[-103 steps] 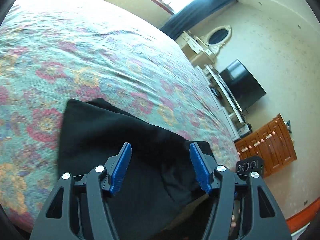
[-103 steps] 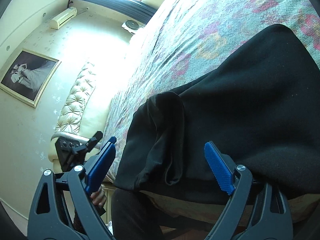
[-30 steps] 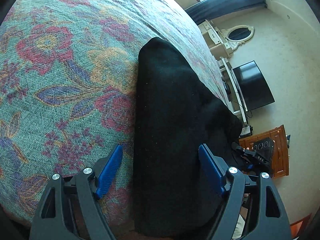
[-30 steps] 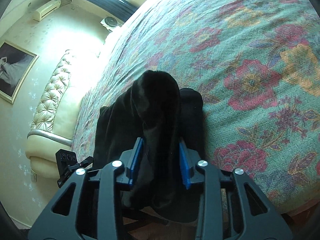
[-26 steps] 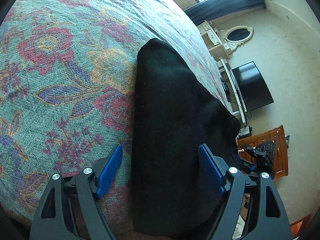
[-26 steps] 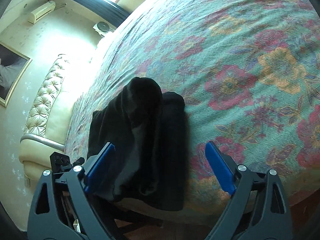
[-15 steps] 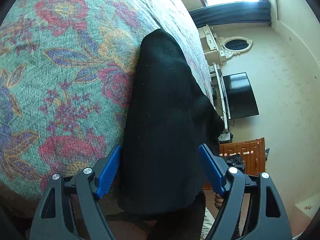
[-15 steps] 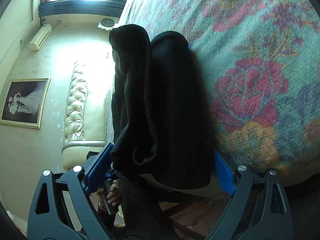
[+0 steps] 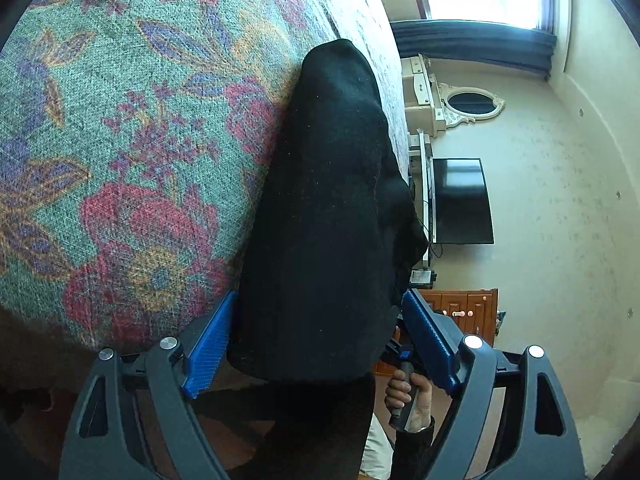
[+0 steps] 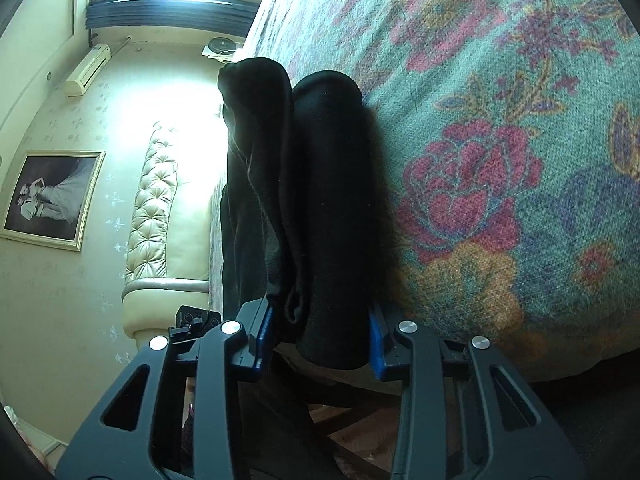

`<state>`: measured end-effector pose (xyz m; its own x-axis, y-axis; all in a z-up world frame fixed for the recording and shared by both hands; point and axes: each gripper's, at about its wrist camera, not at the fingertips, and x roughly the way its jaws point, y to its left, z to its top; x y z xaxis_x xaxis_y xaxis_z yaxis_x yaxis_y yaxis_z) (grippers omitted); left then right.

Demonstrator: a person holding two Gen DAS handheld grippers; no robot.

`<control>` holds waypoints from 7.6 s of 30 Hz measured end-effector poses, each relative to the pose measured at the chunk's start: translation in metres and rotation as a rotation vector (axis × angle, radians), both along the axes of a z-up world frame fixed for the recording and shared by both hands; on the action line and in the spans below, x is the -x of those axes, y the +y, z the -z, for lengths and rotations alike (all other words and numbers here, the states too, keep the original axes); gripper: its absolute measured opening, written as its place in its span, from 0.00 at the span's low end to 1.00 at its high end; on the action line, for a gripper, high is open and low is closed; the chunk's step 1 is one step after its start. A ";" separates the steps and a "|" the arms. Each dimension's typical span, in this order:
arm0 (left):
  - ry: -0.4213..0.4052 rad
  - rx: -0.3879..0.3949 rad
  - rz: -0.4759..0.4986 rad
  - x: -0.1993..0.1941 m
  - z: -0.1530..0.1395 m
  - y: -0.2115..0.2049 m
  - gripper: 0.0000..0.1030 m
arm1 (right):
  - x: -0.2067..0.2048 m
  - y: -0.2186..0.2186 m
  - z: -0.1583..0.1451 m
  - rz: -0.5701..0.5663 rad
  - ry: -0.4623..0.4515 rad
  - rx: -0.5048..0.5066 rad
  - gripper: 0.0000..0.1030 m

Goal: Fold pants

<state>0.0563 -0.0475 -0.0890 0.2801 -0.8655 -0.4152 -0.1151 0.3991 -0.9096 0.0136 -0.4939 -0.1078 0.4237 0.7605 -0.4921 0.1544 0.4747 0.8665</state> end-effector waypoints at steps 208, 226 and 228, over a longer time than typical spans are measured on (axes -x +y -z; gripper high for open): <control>-0.549 -1.063 -0.243 0.049 -0.080 0.009 0.84 | -0.008 0.223 -0.070 -0.023 -0.381 0.795 0.92; -0.406 -1.103 -0.228 0.041 -0.062 0.017 0.84 | -0.008 0.225 -0.066 -0.033 -0.366 0.782 0.92; -0.404 -1.099 -0.225 0.041 -0.062 0.017 0.84 | -0.008 0.224 -0.065 -0.035 -0.363 0.779 0.92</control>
<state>0.0158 -0.0303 -0.0269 0.6610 -0.0165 -0.7502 -0.0658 0.9946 -0.0798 0.0214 -0.2695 -0.0424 0.6386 0.2773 -0.7178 -0.0946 0.9540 0.2844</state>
